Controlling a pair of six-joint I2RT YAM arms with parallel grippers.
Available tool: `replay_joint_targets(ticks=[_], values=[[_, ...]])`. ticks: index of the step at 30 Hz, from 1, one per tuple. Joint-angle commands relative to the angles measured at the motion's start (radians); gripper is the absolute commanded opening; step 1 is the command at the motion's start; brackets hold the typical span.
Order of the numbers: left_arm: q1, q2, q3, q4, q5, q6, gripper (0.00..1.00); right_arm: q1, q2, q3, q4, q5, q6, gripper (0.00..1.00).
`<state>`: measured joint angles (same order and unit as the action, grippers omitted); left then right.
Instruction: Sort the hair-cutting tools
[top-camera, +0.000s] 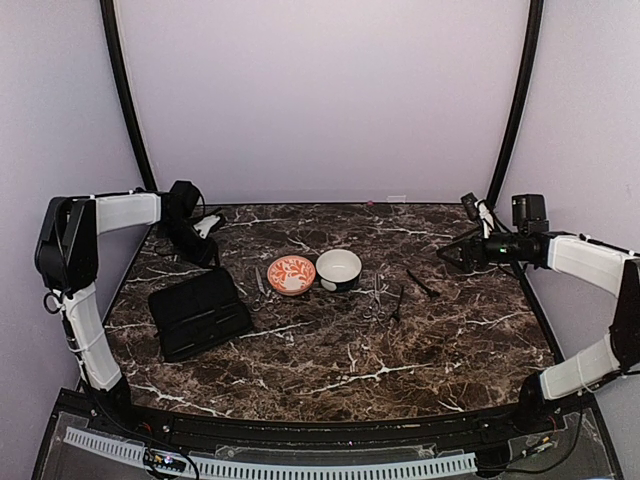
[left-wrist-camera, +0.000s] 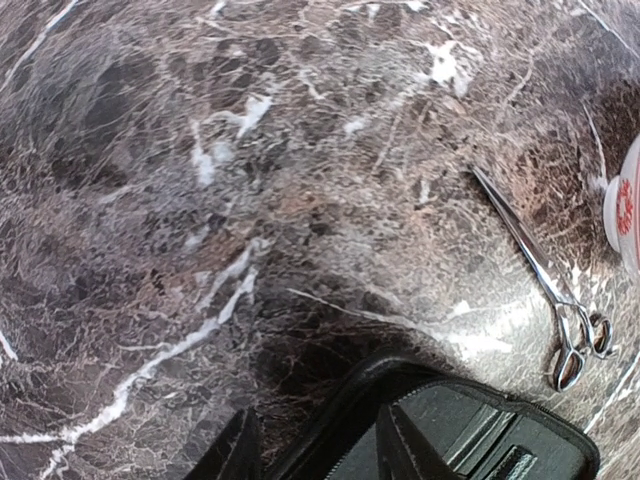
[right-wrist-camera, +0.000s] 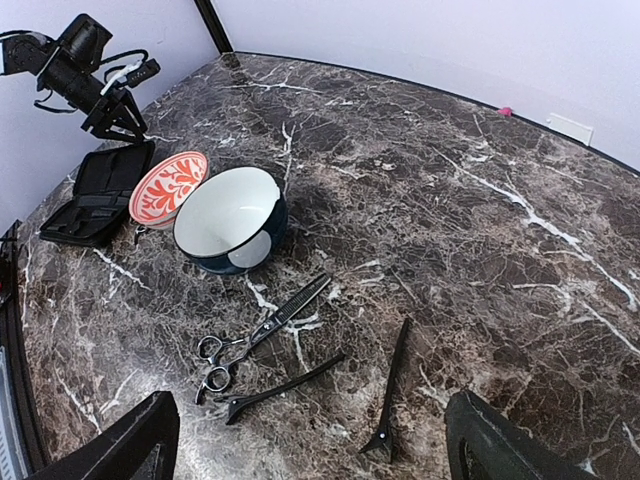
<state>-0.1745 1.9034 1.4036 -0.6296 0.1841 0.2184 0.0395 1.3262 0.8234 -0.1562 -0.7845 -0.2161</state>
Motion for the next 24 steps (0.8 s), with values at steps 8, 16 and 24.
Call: replay_joint_targets(ticks=[8, 16, 24], values=[[-0.009, -0.202, -0.132, 0.031, -0.049, 0.154, 0.48, 0.002, 0.037, 0.009, 0.017, -0.019, 0.004, 0.92], [-0.016, -0.178, -0.193, 0.038, -0.015, 0.204, 0.45, 0.002, 0.044, 0.008, 0.024, -0.017, 0.011, 0.92], [-0.023, -0.126, -0.183, 0.059, -0.048, 0.207, 0.4, 0.005, 0.056, 0.013, 0.021, -0.014, 0.01, 0.91]])
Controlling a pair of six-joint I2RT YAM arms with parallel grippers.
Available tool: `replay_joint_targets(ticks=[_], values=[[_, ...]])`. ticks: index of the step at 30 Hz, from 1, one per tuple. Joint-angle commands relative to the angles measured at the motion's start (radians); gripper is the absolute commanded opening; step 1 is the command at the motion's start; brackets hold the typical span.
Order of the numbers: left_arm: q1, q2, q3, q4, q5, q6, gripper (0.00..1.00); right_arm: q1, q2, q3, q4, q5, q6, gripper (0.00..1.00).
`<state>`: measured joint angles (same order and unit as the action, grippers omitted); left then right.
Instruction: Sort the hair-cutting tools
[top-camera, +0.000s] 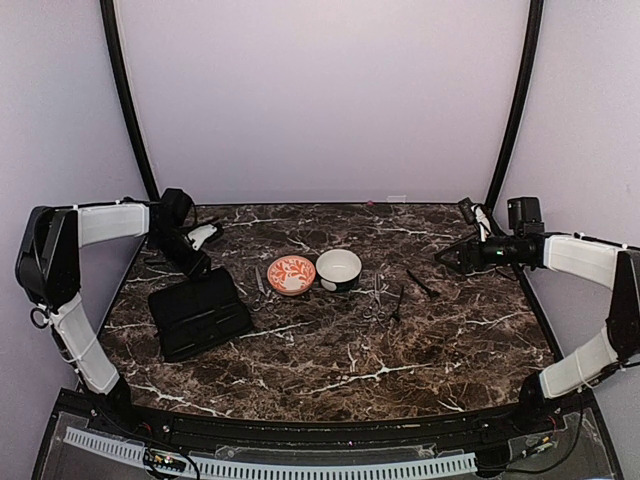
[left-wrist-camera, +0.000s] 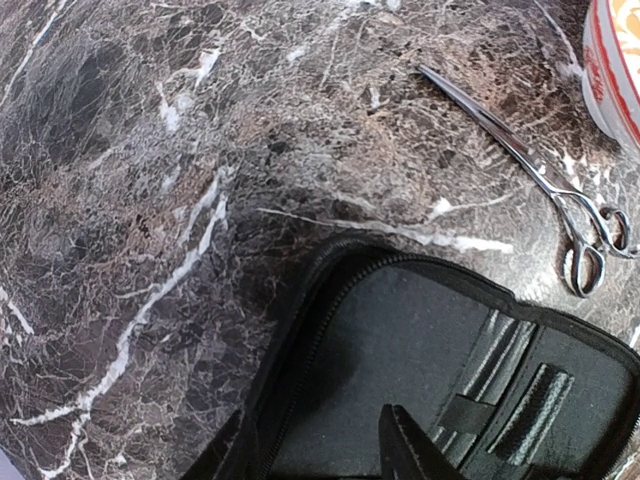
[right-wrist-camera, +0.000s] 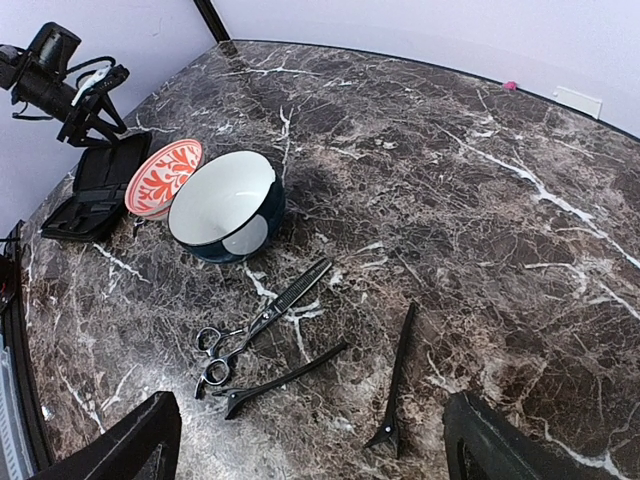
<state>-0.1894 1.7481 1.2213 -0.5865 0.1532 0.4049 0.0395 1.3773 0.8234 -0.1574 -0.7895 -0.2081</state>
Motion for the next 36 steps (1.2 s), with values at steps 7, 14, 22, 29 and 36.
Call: replay_joint_targets(ticks=[7, 14, 22, 29, 36], values=[[-0.022, 0.084, 0.029, -0.01, -0.016, 0.028, 0.3, 0.006, 0.012, 0.016, 0.02, 0.002, -0.009, 0.91], [-0.027, 0.025, -0.032, 0.041, 0.016, 0.041, 0.1, 0.006, 0.023, 0.019, 0.015, 0.006, -0.014, 0.91], [-0.066, -0.116, -0.015, 0.061, -0.052, 0.051, 0.28, 0.009, 0.033, 0.021, 0.013, 0.003, -0.019, 0.91], [-0.073, -0.162, -0.07, 0.159, -0.244, 0.08, 0.46, 0.01, 0.056, 0.043, -0.016, 0.006, -0.04, 0.92], [-0.076, -0.021, -0.009, 0.097, -0.262, 0.042, 0.44, 0.011, 0.049, 0.049, -0.031, -0.003, -0.048, 0.9]])
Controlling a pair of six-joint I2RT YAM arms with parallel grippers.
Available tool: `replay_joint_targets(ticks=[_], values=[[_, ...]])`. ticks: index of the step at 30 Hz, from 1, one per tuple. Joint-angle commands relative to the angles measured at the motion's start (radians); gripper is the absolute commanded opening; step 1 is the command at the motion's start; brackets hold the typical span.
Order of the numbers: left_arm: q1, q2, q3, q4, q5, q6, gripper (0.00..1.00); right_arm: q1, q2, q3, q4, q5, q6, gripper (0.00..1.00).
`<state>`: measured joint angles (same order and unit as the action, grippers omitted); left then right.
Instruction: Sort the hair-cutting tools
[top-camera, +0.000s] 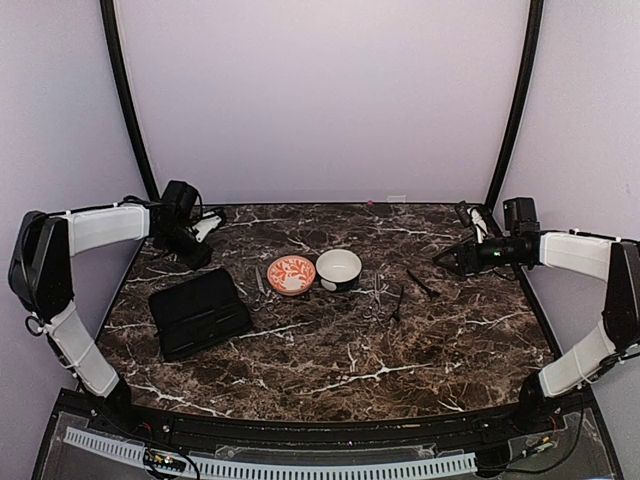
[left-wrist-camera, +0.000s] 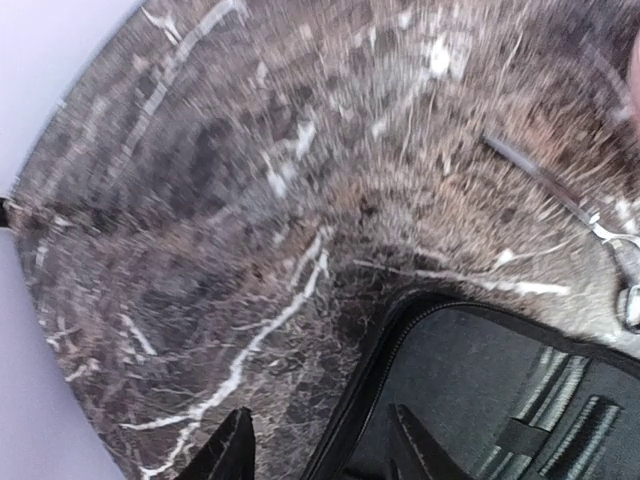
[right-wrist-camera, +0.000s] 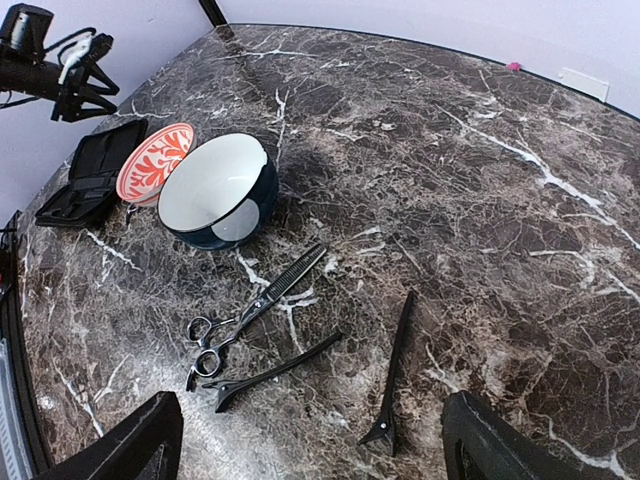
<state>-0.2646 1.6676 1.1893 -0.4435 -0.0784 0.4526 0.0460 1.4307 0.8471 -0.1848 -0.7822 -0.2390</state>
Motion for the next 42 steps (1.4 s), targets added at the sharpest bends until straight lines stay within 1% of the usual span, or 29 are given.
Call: replay_joint_targets(ticks=[1, 4, 10, 14, 19, 21, 24, 28, 30, 32, 34, 36, 39, 40, 42], values=[[-0.001, 0.074, 0.029, -0.052, -0.025, -0.003, 0.44, 0.005, -0.008, 0.022, -0.003, -0.008, -0.017, 0.9], [0.0, 0.102, 0.046, -0.068, 0.0, -0.003, 0.41, 0.004, -0.012, 0.017, 0.001, 0.002, -0.019, 0.88], [0.0, 0.139, 0.053, -0.073, -0.006, 0.003, 0.34, 0.004, -0.009, 0.017, 0.001, 0.006, -0.019, 0.87], [0.0, 0.18, 0.081, -0.102, 0.019, -0.009, 0.27, 0.004, -0.005, 0.018, -0.002, 0.012, -0.017, 0.87], [0.0, 0.217, 0.106, -0.125, 0.027, -0.025, 0.29, 0.005, -0.008, 0.017, -0.002, 0.014, -0.019, 0.86], [0.0, 0.223, 0.108, -0.138, 0.058, -0.024, 0.28, 0.005, -0.01, 0.016, -0.002, 0.014, -0.019, 0.86], [0.0, 0.23, 0.117, -0.188, 0.167, -0.025, 0.21, 0.004, -0.01, 0.015, -0.002, 0.014, -0.019, 0.86], [0.0, 0.22, 0.105, -0.229, 0.236, -0.041, 0.15, 0.004, -0.013, 0.014, 0.0, 0.011, -0.017, 0.86], [0.0, 0.196, 0.087, -0.224, 0.274, -0.042, 0.06, 0.004, -0.013, 0.012, 0.002, 0.007, -0.014, 0.86], [-0.01, 0.166, 0.075, -0.222, 0.312, -0.048, 0.03, 0.004, -0.01, 0.012, 0.005, 0.0, -0.013, 0.85], [-0.046, 0.125, 0.052, -0.219, 0.351, -0.049, 0.0, 0.005, -0.006, 0.014, 0.004, -0.004, -0.011, 0.85], [-0.087, 0.09, 0.023, -0.21, 0.365, -0.062, 0.0, 0.005, 0.001, 0.015, 0.006, -0.009, -0.009, 0.85], [-0.141, 0.067, -0.019, -0.227, 0.365, -0.123, 0.0, 0.01, 0.014, 0.021, 0.004, -0.013, -0.006, 0.84], [-0.163, 0.061, -0.032, -0.225, 0.334, -0.157, 0.0, 0.012, 0.017, 0.022, 0.004, -0.016, -0.005, 0.84], [-0.205, 0.054, -0.051, -0.213, 0.231, -0.249, 0.08, 0.018, 0.02, 0.024, 0.002, -0.018, -0.004, 0.84]])
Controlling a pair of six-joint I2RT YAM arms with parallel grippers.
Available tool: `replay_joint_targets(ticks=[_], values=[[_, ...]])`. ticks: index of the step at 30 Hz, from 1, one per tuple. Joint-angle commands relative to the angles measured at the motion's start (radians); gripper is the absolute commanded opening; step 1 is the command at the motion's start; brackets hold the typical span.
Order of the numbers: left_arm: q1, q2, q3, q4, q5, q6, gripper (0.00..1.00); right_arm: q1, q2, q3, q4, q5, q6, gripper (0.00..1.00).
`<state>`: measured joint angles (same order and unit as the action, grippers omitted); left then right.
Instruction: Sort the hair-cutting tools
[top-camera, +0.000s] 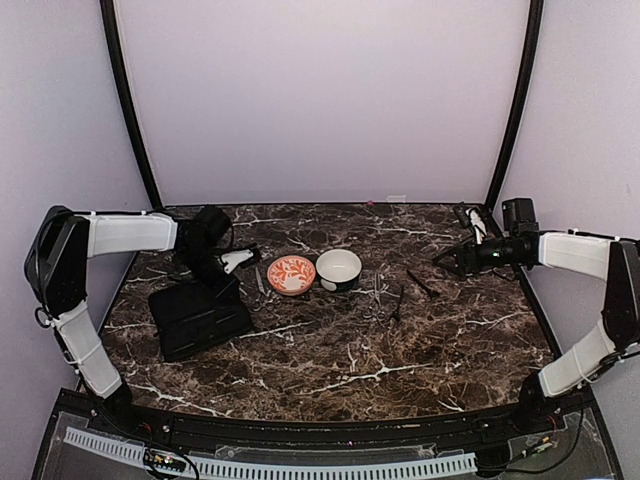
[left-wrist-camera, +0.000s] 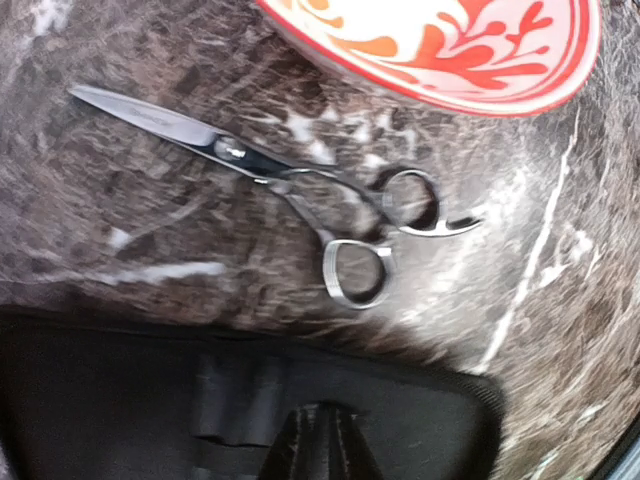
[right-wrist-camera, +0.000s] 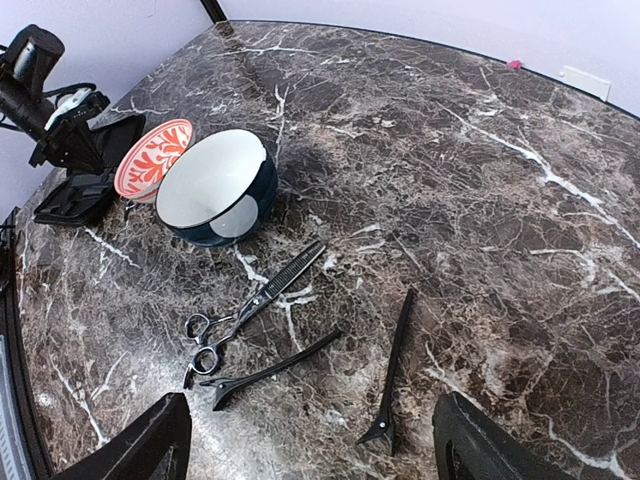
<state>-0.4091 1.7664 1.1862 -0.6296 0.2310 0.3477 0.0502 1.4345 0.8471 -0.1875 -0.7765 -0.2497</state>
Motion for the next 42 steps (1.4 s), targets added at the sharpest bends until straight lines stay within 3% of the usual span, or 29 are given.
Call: replay_joint_targets(ticks=[1, 3, 6, 14, 18, 26, 35, 42], values=[[-0.078, -0.048, -0.054, -0.03, -0.093, -0.193, 0.13, 0.016, 0.016, 0.023, 0.006, -0.024, 0.009, 0.84], [-0.125, -0.062, -0.07, -0.023, -0.103, -0.253, 0.26, 0.021, 0.016, 0.023, 0.005, -0.025, 0.009, 0.84], [-0.185, -0.069, -0.073, -0.013, -0.096, -0.307, 0.38, 0.028, 0.019, 0.024, 0.005, -0.019, 0.007, 0.84], [-0.258, -0.028, -0.077, -0.048, 0.038, -0.349, 0.4, 0.033, 0.006, 0.022, 0.001, -0.008, 0.007, 0.84], [-0.294, -0.039, -0.108, -0.051, -0.02, -0.363, 0.43, 0.034, 0.003, 0.019, 0.005, -0.006, 0.006, 0.84], [-0.353, -0.021, -0.117, -0.038, -0.271, -0.416, 0.29, 0.046, 0.01, 0.022, 0.003, -0.014, 0.007, 0.84], [-0.45, -0.003, -0.087, -0.066, -0.221, -0.417, 0.0, 0.048, -0.002, 0.017, 0.002, -0.011, 0.001, 0.84], [-0.591, 0.041, 0.022, -0.172, -0.185, -0.459, 0.0, 0.048, 0.009, 0.019, -0.006, -0.018, -0.007, 0.83]])
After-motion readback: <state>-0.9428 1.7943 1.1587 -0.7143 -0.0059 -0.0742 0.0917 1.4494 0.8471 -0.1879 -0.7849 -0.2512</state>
